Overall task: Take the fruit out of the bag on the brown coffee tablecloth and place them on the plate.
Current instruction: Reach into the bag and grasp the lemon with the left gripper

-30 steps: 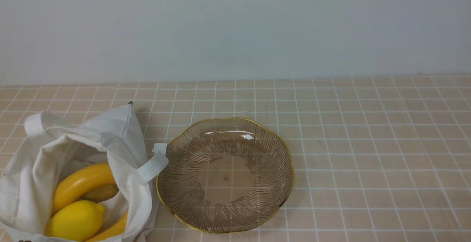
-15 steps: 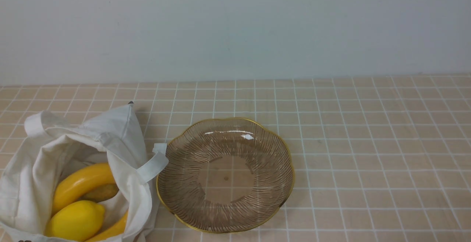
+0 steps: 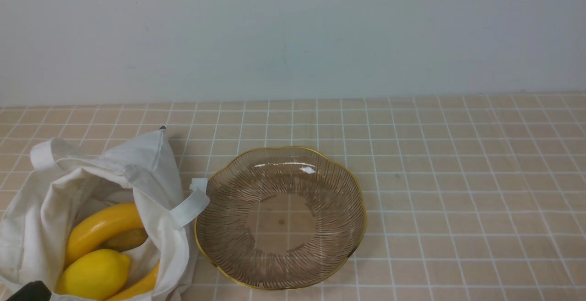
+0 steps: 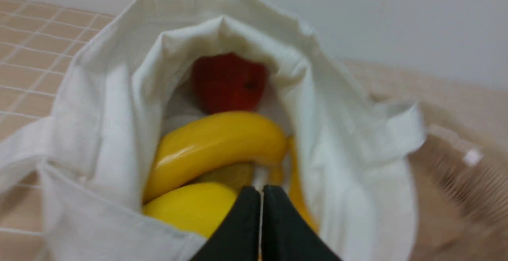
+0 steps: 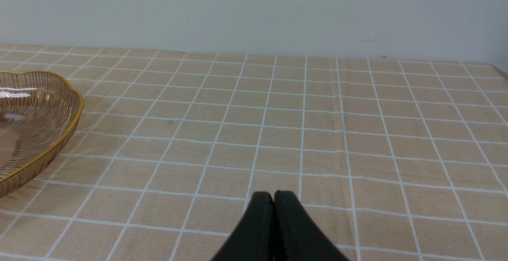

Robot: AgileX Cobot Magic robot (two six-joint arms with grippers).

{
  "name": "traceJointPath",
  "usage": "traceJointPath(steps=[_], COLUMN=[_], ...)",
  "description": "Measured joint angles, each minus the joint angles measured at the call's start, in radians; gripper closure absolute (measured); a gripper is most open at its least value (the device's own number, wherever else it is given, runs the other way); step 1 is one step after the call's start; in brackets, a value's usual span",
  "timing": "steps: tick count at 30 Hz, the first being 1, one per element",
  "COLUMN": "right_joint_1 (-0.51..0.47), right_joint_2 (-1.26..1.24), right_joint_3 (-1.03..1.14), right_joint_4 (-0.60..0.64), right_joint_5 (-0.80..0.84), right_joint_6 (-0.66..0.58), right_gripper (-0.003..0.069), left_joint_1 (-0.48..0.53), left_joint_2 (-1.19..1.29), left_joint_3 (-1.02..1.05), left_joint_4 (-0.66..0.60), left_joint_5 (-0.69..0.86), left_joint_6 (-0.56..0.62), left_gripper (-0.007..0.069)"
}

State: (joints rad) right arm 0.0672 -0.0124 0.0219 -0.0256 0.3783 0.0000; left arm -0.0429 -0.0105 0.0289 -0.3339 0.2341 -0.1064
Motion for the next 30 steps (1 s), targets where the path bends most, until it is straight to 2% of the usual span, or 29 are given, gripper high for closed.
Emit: traceJointPath(steps=[4, 6, 8, 9, 10, 11, 13, 15, 16, 17, 19, 20, 21, 23, 24, 25, 30], right_joint_1=[0.0, 0.0, 0.0, 0.0, 0.0, 0.0, 0.0, 0.0, 0.0, 0.0, 0.0, 0.0, 0.0, 0.0, 0.0, 0.0, 0.0], right_joint_2=[0.0, 0.0, 0.0, 0.0, 0.0, 0.0, 0.0, 0.0, 0.0, 0.0, 0.0, 0.0, 0.0, 0.0, 0.0, 0.0, 0.0], right_joint_3=[0.0, 0.0, 0.0, 0.0, 0.0, 0.0, 0.0, 0.0, 0.0, 0.0, 0.0, 0.0, 0.0, 0.0, 0.0, 0.0, 0.0], right_joint_4=[0.0, 0.0, 0.0, 0.0, 0.0, 0.0, 0.0, 0.0, 0.0, 0.0, 0.0, 0.0, 0.0, 0.0, 0.0, 0.0, 0.0], right_joint_5=[0.0, 0.0, 0.0, 0.0, 0.0, 0.0, 0.0, 0.0, 0.0, 0.0, 0.0, 0.0, 0.0, 0.0, 0.0, 0.0, 0.0], right_joint_6=[0.0, 0.0, 0.0, 0.0, 0.0, 0.0, 0.0, 0.0, 0.0, 0.0, 0.0, 0.0, 0.0, 0.0, 0.0, 0.0, 0.0], right_gripper=[0.0673, 0.0673, 0.0673, 0.0673, 0.0673, 0.0673, 0.0673, 0.0673, 0.0673, 0.0673, 0.0673, 0.0673, 0.0673, 0.0673, 0.0673, 0.0673, 0.0673], left_joint_1=[0.0, 0.0, 0.0, 0.0, 0.0, 0.0, 0.0, 0.0, 0.0, 0.0, 0.0, 0.0, 0.0, 0.0, 0.0, 0.0, 0.0], left_joint_2=[0.0, 0.0, 0.0, 0.0, 0.0, 0.0, 0.0, 0.018, 0.022, 0.052, 0.135, 0.262, 0.334, 0.409, 0.53, 0.59, 0.915], left_joint_3=[0.0, 0.0, 0.0, -0.002, -0.002, -0.041, -0.081, -0.221, -0.233, -0.292, -0.389, -0.469, -0.499, -0.524, -0.557, -0.571, -0.652], left_joint_4=[-0.187, -0.229, -0.304, -0.319, -0.319, -0.326, -0.306, -0.192, -0.181, -0.123, -0.034, 0.037, 0.064, 0.086, 0.108, 0.119, 0.142], left_joint_5=[-0.116, -0.171, -0.358, -0.443, -0.443, -0.539, -0.546, -0.454, -0.44, -0.359, -0.179, 0.031, 0.133, 0.231, 0.371, 0.431, 0.621], left_joint_6=[-0.029, -0.032, -0.033, -0.033, -0.033, -0.033, -0.029, 0.024, 0.03, 0.06, 0.106, 0.125, 0.127, 0.129, 0.13, 0.13, 0.169], left_gripper=[0.0632, 0.0632, 0.0632, 0.0632, 0.0632, 0.0632, 0.0632, 0.0632, 0.0632, 0.0632, 0.0632, 0.0632, 0.0632, 0.0632, 0.0632, 0.0632, 0.0632])
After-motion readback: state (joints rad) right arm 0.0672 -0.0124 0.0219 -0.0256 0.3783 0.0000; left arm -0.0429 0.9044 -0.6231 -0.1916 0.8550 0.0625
